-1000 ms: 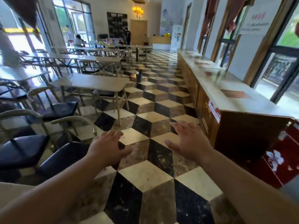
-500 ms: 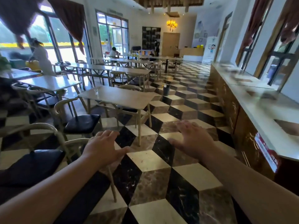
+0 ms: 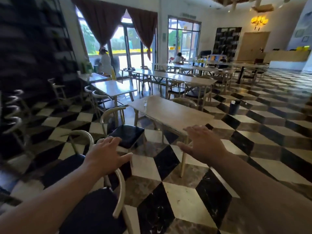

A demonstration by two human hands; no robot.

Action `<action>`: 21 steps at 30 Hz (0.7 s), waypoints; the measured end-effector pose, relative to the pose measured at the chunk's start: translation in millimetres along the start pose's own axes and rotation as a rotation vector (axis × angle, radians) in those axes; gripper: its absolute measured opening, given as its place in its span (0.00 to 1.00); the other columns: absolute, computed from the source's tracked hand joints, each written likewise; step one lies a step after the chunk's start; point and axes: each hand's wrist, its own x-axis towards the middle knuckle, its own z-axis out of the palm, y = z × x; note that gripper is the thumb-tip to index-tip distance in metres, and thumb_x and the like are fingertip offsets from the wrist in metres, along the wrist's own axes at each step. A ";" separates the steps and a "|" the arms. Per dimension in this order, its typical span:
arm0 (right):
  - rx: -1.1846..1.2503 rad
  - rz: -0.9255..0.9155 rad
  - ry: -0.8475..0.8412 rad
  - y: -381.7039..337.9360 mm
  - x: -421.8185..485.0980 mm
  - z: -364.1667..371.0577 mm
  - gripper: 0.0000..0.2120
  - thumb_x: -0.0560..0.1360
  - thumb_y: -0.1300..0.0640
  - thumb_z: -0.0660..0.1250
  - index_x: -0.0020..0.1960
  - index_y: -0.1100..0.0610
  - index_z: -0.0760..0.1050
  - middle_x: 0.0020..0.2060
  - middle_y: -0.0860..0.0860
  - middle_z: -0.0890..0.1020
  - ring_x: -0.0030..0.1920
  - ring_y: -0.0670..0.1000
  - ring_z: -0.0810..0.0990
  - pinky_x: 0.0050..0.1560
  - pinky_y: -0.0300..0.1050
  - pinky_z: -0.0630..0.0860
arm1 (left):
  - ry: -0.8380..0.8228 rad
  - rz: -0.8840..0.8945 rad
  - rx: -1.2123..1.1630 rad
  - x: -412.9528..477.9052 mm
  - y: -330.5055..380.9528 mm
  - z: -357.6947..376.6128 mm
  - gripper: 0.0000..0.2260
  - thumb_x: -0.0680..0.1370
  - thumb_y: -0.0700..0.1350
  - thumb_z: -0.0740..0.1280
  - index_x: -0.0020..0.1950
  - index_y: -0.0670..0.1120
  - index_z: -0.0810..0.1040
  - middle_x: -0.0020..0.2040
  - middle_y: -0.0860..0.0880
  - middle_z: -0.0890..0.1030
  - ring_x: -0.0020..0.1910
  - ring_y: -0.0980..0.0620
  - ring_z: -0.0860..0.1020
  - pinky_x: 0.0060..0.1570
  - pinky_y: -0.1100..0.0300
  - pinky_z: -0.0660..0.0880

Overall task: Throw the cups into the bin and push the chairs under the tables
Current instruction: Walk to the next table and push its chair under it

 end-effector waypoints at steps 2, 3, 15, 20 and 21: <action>0.028 -0.052 0.001 4.5 48.4 7.9 0.35 0.79 0.27 0.57 0.76 0.49 0.69 0.71 0.54 0.76 0.72 0.58 0.72 0.69 0.59 0.71 | 0.010 -0.046 -0.017 27.0 1.1 1.4 0.44 0.69 0.83 0.57 0.73 0.54 0.72 0.70 0.50 0.77 0.70 0.46 0.73 0.66 0.46 0.73; 0.035 -0.086 0.004 4.1 71.1 13.9 0.33 0.79 0.28 0.58 0.75 0.49 0.69 0.70 0.53 0.77 0.71 0.57 0.73 0.68 0.58 0.71 | 0.015 -0.064 -0.023 39.9 0.3 4.1 0.43 0.69 0.83 0.58 0.72 0.54 0.73 0.69 0.50 0.78 0.69 0.46 0.74 0.65 0.46 0.74; -0.035 -0.367 -0.071 -22.3 340.4 115.2 0.26 0.80 0.30 0.59 0.63 0.48 0.80 0.58 0.51 0.85 0.60 0.56 0.81 0.57 0.52 0.72 | 0.003 -0.266 -0.140 240.4 -75.2 88.4 0.35 0.75 0.73 0.64 0.75 0.52 0.72 0.68 0.49 0.79 0.66 0.48 0.77 0.62 0.47 0.77; -0.106 -0.462 -0.153 -33.9 457.2 163.5 0.32 0.77 0.25 0.50 0.59 0.46 0.81 0.53 0.50 0.85 0.57 0.56 0.81 0.55 0.53 0.75 | -0.014 -0.384 -0.197 306.2 -124.4 129.7 0.35 0.74 0.75 0.64 0.72 0.52 0.73 0.64 0.50 0.79 0.61 0.50 0.78 0.55 0.51 0.77; -0.097 -0.486 -0.174 -39.6 476.5 173.1 0.31 0.78 0.26 0.52 0.59 0.46 0.81 0.53 0.50 0.84 0.57 0.56 0.81 0.55 0.54 0.75 | -0.017 -0.412 -0.199 311.9 -133.8 137.9 0.35 0.74 0.74 0.64 0.72 0.52 0.73 0.64 0.50 0.79 0.61 0.50 0.78 0.55 0.51 0.77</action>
